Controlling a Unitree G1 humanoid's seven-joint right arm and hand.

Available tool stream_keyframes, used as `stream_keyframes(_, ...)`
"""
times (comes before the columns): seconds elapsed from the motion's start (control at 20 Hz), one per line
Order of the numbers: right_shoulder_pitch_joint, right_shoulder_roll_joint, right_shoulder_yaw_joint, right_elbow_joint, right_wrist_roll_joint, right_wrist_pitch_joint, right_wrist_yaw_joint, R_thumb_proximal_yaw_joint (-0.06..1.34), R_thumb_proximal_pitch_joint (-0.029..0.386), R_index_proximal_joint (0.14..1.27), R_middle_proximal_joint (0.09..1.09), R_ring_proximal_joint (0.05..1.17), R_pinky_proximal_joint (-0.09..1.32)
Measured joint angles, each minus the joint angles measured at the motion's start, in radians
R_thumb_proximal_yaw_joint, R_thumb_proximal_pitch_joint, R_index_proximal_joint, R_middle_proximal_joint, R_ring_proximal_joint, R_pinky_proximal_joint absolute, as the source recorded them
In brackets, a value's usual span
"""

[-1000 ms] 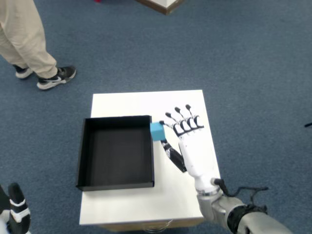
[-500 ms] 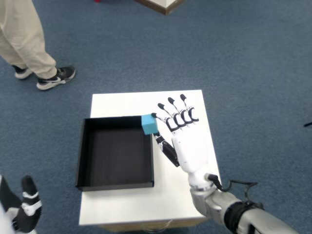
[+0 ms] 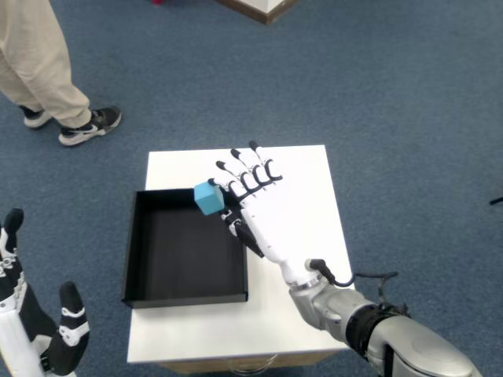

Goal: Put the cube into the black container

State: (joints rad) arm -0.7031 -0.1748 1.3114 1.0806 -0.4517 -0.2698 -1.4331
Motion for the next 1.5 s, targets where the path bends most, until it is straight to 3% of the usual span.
stream_keyframes(0.5, -0.021, 0.016, 0.121, -0.030, 0.069, 0.071, 0.139, 1.23, 0.162, 1.08, 0.39, 0.28, 0.14)
stream_keyframes(0.85, -0.004, 0.026, 0.166, -0.035, 0.113, 0.126, 0.205, 1.22, 0.161, 1.07, 0.39, 0.29, 0.18)
stream_keyframes(0.9, -0.004, 0.028, 0.167, -0.037, 0.113, 0.130, 0.209, 1.17, 0.159, 1.02, 0.39, 0.29, 0.18)
stream_keyframes(0.95, -0.004, 0.030, 0.169, -0.040, 0.114, 0.143, 0.212, 0.86, 0.127, 0.78, 0.36, 0.29, 0.19)
stream_keyframes(1.0, -0.004, 0.030, 0.169, -0.040, 0.117, 0.158, 0.231, 0.66, 0.094, 0.60, 0.31, 0.29, 0.19)
stream_keyframes(1.05, -0.004, 0.030, 0.170, -0.041, 0.124, 0.177, 0.259, 0.59, 0.082, 0.49, 0.27, 0.26, 0.19)
stream_keyframes(1.5, -0.004, 0.029, 0.170, -0.087, 0.131, 0.249, 0.326, 0.60, 0.091, 0.52, 0.24, 0.24, 0.17)
